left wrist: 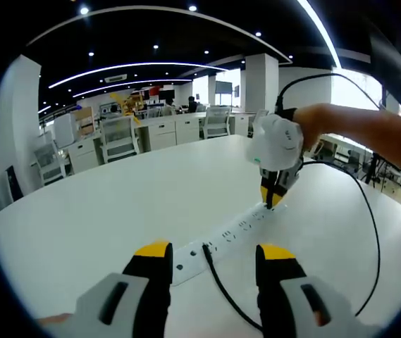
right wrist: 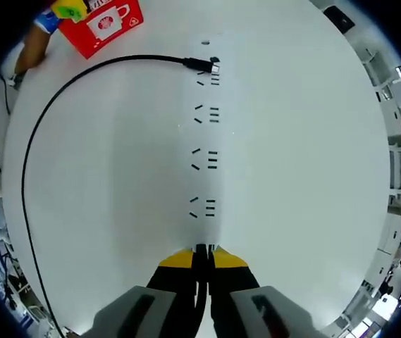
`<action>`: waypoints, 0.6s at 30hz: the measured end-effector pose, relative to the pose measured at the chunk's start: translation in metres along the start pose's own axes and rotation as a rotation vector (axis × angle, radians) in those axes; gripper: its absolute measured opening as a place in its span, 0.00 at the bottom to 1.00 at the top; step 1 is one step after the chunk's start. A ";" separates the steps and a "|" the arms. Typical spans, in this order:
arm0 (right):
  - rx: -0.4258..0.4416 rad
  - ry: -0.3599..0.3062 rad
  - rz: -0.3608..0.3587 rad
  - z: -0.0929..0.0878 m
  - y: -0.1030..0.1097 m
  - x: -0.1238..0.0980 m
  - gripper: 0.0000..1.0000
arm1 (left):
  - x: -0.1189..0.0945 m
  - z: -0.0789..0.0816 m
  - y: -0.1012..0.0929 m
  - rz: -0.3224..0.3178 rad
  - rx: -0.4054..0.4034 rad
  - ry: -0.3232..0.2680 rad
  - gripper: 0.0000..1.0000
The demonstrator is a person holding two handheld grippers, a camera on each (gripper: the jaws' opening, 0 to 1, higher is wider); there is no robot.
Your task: Find the data cable on the table. Grasp the USB connector end of the cable and insert it into the USB port on the table
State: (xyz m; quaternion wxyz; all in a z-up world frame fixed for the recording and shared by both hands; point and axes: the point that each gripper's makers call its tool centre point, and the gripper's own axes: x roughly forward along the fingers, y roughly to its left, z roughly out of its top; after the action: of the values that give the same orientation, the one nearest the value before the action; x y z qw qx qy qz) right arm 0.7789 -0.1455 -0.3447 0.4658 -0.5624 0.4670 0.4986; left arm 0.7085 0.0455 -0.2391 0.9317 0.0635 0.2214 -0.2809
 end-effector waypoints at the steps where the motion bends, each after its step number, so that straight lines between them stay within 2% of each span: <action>1: 0.001 0.002 -0.001 0.000 0.000 0.001 0.08 | 0.000 0.000 0.000 0.000 0.000 0.000 0.47; 11: -0.018 0.018 -0.004 0.000 -0.004 0.002 0.08 | 0.000 0.000 0.002 0.000 -0.001 0.000 0.47; 18: -0.002 -0.014 -0.006 0.000 -0.003 0.002 0.09 | 0.000 -0.001 0.002 0.000 -0.001 0.003 0.47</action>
State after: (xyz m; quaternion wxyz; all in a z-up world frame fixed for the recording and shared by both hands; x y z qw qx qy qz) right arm 0.7823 -0.1450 -0.3461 0.4701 -0.5609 0.4613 0.5017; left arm 0.7092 0.0469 -0.2398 0.9314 0.0633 0.2230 -0.2808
